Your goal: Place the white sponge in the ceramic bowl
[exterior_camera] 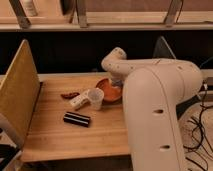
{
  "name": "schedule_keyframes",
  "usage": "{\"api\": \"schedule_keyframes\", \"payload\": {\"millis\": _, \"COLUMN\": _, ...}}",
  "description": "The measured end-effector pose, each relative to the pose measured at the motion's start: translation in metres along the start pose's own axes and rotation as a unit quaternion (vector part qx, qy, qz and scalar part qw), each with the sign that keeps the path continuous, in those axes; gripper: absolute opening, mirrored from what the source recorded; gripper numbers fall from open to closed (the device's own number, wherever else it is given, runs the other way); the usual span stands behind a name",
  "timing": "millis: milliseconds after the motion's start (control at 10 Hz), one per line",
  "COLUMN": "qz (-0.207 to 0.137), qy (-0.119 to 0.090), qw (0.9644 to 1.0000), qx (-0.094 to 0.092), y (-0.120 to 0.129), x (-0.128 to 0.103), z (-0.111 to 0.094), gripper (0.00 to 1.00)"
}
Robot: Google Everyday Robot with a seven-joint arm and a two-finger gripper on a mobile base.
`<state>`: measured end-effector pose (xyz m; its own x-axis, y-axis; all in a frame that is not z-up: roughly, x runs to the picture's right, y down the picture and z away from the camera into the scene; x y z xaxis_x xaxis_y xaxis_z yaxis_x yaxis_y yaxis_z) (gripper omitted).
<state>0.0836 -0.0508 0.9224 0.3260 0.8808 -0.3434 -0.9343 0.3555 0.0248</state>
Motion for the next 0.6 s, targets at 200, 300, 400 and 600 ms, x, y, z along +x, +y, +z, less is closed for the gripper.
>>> {"api": "schedule_keyframes", "payload": {"millis": 200, "qz": -0.001, "qy": 0.0, "qw": 1.0, "qx": -0.001, "y": 0.0017, "x": -0.0006, "z": -0.0001, "gripper": 0.06}}
{"api": "schedule_keyframes", "payload": {"millis": 300, "qz": 0.0, "qy": 0.0, "qw": 1.0, "qx": 0.0, "y": 0.0007, "x": -0.0001, "z": 0.0001, "gripper": 0.14}}
{"api": "schedule_keyframes", "payload": {"millis": 400, "qz": -0.001, "qy": 0.0, "qw": 1.0, "qx": -0.001, "y": 0.0018, "x": -0.0005, "z": 0.0001, "gripper": 0.25}}
{"api": "schedule_keyframes", "payload": {"millis": 600, "qz": -0.001, "qy": 0.0, "qw": 1.0, "qx": 0.0, "y": 0.0014, "x": -0.0002, "z": 0.0002, "gripper": 0.42}}
